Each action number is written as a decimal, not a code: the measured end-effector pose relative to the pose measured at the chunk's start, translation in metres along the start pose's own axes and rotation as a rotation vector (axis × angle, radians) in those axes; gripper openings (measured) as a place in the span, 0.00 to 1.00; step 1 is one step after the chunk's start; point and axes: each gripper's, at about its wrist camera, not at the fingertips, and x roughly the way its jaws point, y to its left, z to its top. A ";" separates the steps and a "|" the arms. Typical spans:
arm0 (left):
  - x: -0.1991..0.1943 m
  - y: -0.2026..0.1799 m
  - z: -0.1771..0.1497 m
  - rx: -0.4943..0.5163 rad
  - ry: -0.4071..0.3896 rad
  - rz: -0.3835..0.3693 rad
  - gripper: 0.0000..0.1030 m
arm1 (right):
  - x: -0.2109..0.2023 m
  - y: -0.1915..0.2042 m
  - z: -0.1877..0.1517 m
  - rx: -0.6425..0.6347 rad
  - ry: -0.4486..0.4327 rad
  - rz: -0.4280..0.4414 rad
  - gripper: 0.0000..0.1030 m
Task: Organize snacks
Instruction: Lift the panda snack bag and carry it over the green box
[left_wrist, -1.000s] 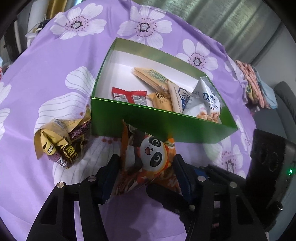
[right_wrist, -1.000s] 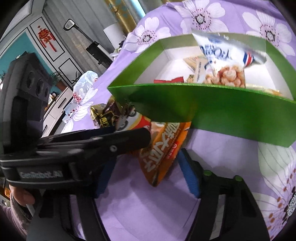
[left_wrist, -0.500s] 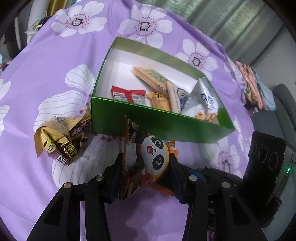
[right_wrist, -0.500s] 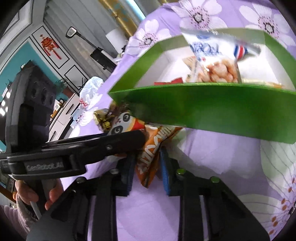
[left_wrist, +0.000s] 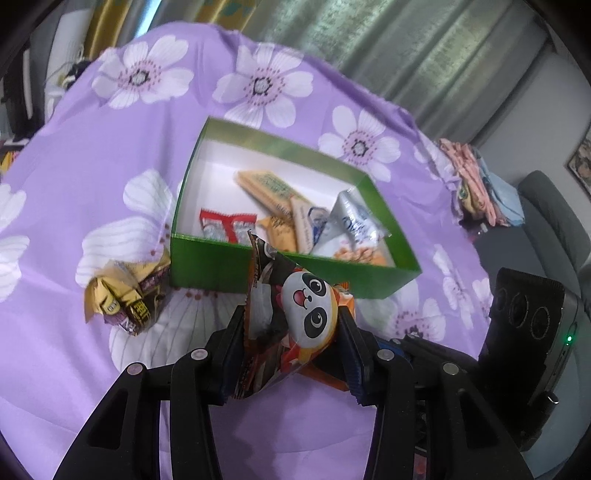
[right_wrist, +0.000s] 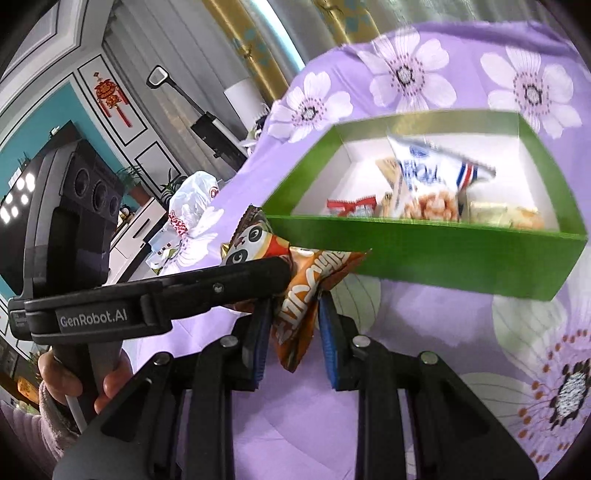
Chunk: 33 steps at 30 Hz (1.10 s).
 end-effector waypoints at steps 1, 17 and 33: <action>-0.002 -0.002 0.001 0.004 -0.007 -0.001 0.45 | -0.001 0.002 0.003 -0.005 -0.004 0.000 0.25; -0.025 -0.039 0.037 0.072 -0.136 -0.025 0.45 | -0.030 0.008 0.048 -0.065 -0.107 -0.034 0.25; -0.003 -0.031 0.073 0.054 -0.161 -0.026 0.45 | -0.013 -0.009 0.084 -0.071 -0.134 -0.056 0.25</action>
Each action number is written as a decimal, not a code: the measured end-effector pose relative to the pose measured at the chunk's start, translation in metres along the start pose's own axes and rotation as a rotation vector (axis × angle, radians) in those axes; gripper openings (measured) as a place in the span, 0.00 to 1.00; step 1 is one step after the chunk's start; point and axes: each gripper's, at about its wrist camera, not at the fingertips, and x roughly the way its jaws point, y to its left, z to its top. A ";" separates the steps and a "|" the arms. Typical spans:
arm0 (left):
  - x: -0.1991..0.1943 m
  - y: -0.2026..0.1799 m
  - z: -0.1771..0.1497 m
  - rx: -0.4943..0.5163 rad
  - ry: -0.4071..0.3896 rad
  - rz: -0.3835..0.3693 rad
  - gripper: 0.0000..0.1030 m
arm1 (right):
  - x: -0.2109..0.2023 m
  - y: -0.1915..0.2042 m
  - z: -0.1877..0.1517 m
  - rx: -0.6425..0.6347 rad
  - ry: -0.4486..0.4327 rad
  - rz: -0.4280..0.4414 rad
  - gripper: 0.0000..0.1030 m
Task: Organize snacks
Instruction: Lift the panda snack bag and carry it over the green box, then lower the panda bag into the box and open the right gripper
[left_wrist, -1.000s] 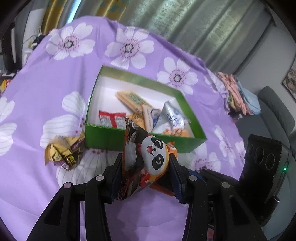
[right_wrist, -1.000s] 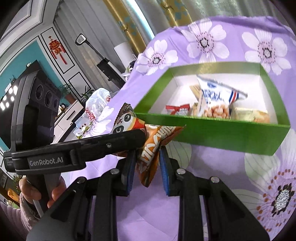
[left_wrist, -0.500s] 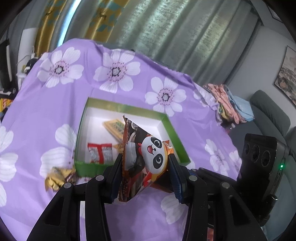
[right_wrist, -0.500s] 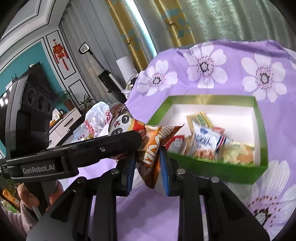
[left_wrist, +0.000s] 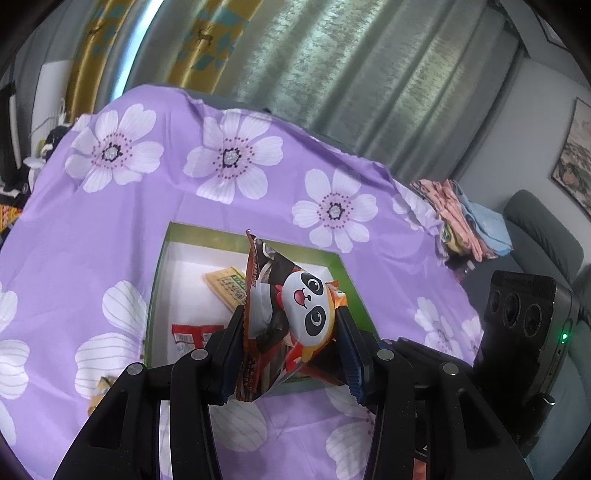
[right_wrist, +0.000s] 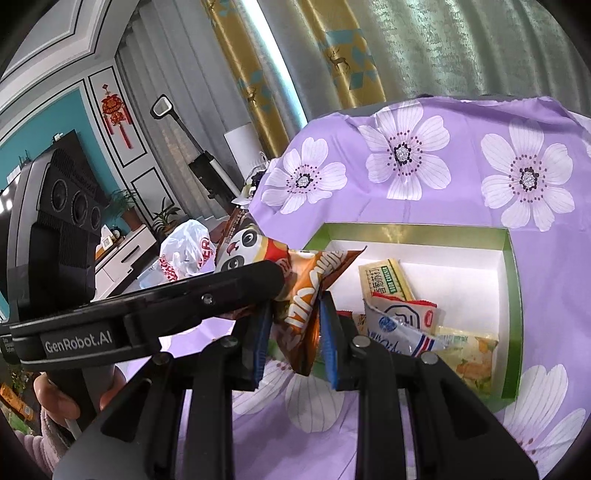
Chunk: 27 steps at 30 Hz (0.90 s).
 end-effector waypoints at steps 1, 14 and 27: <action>0.002 0.001 0.000 -0.006 0.004 0.000 0.45 | 0.003 -0.001 0.000 0.000 0.005 -0.003 0.25; 0.040 0.019 -0.003 -0.061 0.064 0.003 0.45 | 0.032 -0.020 -0.001 0.003 0.080 -0.054 0.25; 0.051 0.031 -0.004 -0.095 0.083 0.011 0.45 | 0.046 -0.021 0.000 -0.010 0.111 -0.080 0.26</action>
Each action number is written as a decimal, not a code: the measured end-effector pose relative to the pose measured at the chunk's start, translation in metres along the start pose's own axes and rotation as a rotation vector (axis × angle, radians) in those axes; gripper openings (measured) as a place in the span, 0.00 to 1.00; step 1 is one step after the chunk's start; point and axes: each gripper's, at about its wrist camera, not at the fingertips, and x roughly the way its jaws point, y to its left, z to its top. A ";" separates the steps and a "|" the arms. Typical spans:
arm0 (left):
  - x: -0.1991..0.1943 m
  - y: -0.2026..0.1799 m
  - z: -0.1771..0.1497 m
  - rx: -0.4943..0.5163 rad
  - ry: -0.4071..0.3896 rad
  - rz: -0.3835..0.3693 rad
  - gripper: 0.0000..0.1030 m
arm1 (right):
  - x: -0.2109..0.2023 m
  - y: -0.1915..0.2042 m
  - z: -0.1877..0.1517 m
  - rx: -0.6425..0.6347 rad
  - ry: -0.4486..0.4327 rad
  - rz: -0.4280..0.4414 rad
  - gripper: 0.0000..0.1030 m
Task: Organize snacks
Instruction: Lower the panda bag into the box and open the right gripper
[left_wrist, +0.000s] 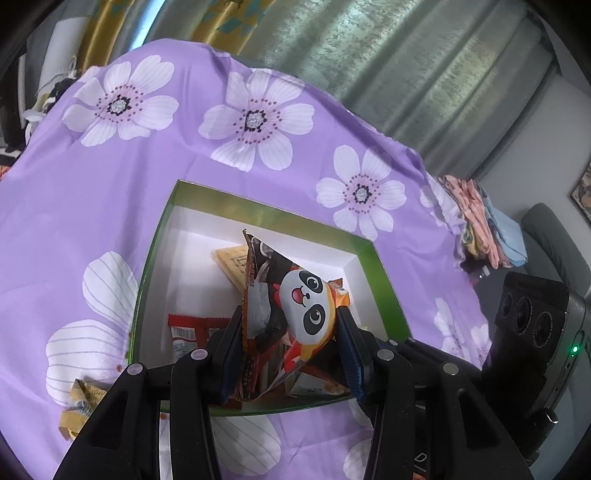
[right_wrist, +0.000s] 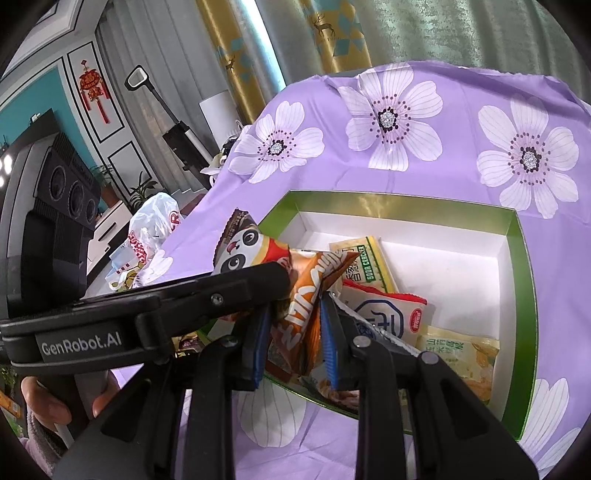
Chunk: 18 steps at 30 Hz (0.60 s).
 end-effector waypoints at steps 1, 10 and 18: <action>0.000 0.000 0.000 -0.001 0.001 0.001 0.45 | 0.000 0.001 0.000 -0.001 0.002 -0.002 0.26; 0.004 -0.002 -0.001 0.005 0.006 0.023 0.45 | 0.003 0.001 0.000 -0.008 0.014 -0.018 0.26; 0.006 0.000 -0.001 0.004 0.009 0.030 0.45 | 0.005 0.000 0.000 -0.015 0.021 -0.030 0.27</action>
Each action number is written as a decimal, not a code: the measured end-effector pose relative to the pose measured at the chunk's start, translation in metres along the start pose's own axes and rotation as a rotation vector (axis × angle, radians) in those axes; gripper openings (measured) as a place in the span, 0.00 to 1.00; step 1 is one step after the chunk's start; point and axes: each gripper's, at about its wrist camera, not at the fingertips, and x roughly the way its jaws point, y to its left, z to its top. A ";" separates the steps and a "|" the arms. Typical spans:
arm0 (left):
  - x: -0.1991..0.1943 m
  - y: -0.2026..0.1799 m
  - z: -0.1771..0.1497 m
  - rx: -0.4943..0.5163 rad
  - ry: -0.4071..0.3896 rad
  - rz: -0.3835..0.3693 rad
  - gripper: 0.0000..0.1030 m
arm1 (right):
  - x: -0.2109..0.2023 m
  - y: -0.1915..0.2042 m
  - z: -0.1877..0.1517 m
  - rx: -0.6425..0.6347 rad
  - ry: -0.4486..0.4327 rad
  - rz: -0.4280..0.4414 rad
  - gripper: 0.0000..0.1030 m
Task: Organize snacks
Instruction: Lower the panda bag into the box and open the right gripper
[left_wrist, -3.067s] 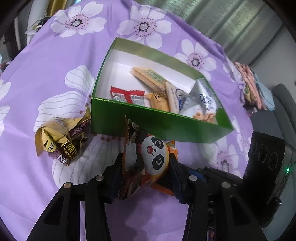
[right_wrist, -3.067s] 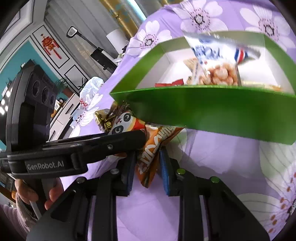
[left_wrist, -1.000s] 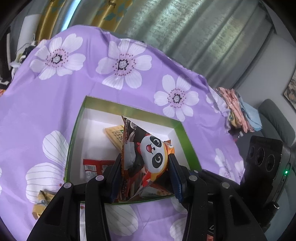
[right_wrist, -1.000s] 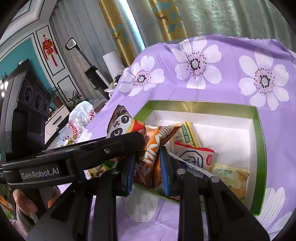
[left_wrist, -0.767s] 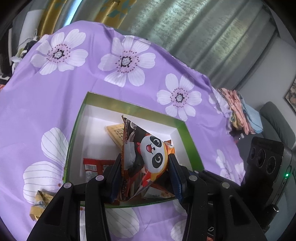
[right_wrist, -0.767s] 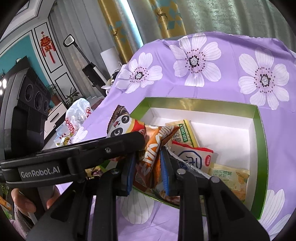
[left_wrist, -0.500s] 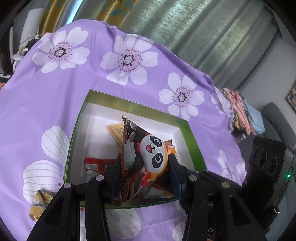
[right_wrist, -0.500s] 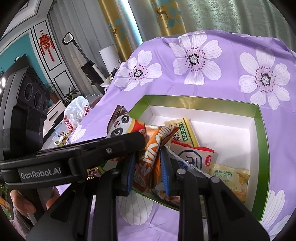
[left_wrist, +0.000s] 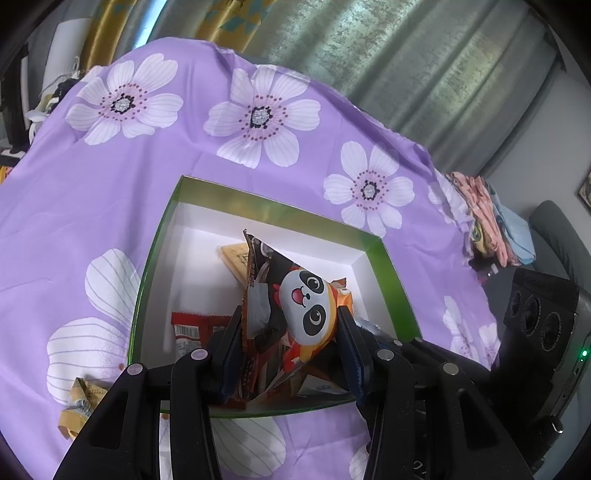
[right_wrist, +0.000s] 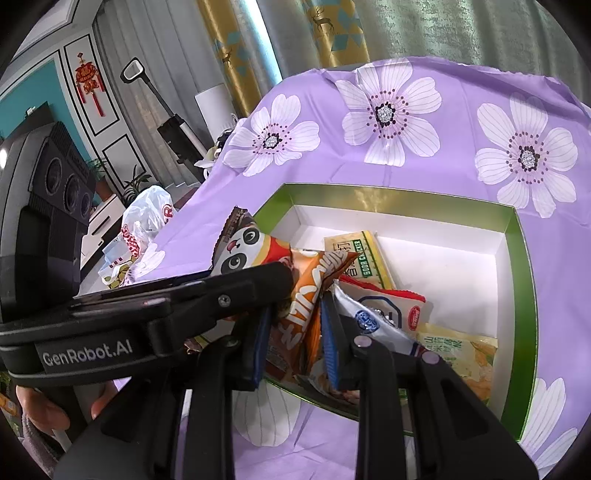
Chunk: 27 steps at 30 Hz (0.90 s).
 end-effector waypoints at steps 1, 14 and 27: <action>0.000 0.000 0.000 0.000 0.000 -0.001 0.45 | 0.000 0.000 0.000 -0.003 0.000 -0.003 0.27; 0.000 0.000 0.001 0.000 0.003 0.001 0.45 | 0.000 0.001 0.000 -0.005 0.003 -0.005 0.28; 0.001 0.002 -0.001 0.002 0.005 0.028 0.45 | 0.002 0.002 -0.001 -0.008 0.010 -0.009 0.28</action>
